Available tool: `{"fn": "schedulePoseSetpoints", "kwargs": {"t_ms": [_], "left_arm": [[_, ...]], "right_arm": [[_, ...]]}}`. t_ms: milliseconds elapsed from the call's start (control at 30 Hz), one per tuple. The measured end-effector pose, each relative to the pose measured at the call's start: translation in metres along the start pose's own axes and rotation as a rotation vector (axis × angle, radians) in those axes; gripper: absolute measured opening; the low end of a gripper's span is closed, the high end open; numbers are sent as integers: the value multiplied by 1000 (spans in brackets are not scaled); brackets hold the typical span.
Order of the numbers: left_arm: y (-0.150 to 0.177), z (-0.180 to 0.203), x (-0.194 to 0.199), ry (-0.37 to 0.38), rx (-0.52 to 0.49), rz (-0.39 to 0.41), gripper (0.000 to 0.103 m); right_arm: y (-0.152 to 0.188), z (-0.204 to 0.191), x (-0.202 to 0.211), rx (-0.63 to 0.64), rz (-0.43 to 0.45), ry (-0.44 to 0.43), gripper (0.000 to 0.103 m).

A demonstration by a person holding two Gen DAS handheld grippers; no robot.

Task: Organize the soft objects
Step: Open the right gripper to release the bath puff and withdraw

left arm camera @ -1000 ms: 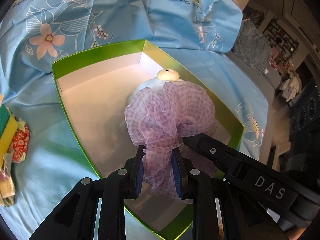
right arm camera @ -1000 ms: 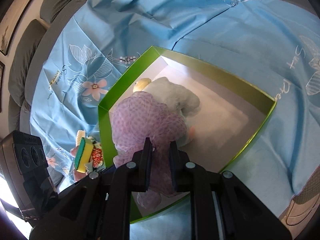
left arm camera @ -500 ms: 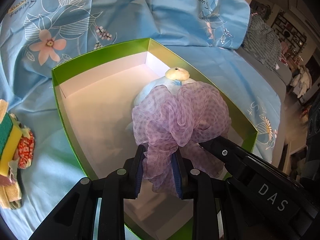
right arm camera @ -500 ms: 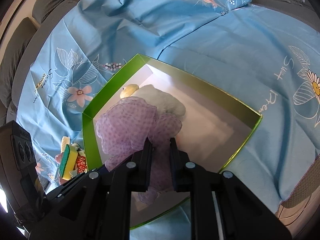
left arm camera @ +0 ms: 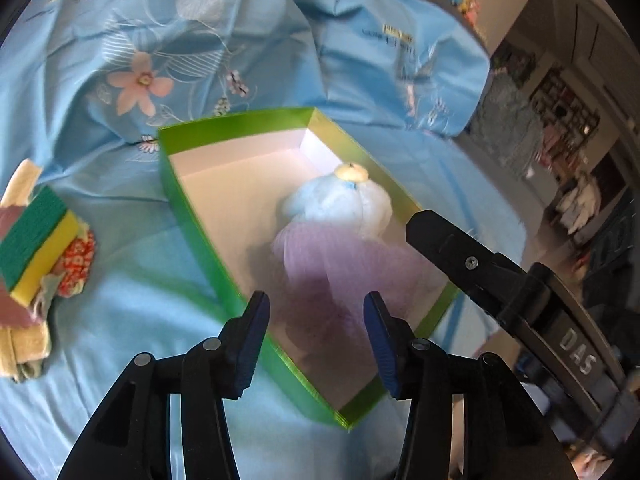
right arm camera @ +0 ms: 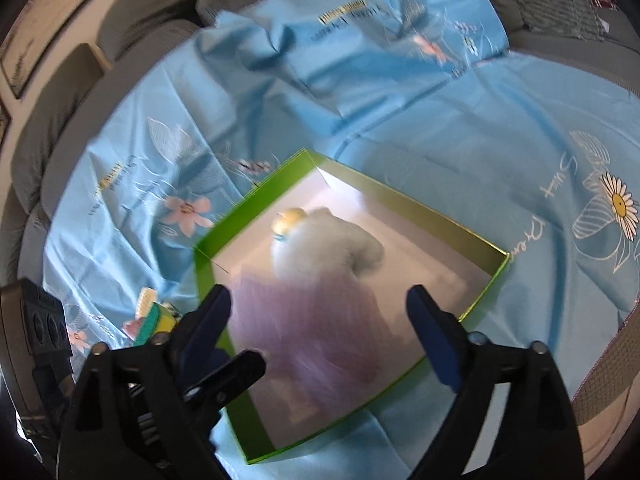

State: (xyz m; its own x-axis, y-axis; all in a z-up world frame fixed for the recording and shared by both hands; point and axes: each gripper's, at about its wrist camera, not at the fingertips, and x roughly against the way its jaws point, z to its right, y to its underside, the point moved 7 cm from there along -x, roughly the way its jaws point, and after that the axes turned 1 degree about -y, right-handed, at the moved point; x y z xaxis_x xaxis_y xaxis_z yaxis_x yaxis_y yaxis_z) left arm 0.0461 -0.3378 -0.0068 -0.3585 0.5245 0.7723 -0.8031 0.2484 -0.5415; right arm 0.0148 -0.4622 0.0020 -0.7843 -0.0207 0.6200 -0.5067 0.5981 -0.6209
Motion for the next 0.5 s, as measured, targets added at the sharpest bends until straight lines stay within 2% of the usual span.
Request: {"fn": "schedulePoseSetpoints", "kwargs": {"t_ms": [33, 100, 200, 400, 500], "left_arm": [[0, -4, 6, -6, 17, 7, 55], [1, -13, 21, -7, 38, 43, 69], [4, -30, 46, 0, 65, 107, 78], [23, -89, 87, -76, 159, 178, 78], [41, -120, 103, -147, 147, 191, 78]], "right_arm": [[0, -3, 2, 9, 15, -4, 96], [0, -11, 6, 30, 45, -8, 101], [1, -20, 10, 38, 73, -28, 102], [10, -43, 10, 74, 64, -75, 102], [19, -55, 10, 117, 63, -80, 102]]}}
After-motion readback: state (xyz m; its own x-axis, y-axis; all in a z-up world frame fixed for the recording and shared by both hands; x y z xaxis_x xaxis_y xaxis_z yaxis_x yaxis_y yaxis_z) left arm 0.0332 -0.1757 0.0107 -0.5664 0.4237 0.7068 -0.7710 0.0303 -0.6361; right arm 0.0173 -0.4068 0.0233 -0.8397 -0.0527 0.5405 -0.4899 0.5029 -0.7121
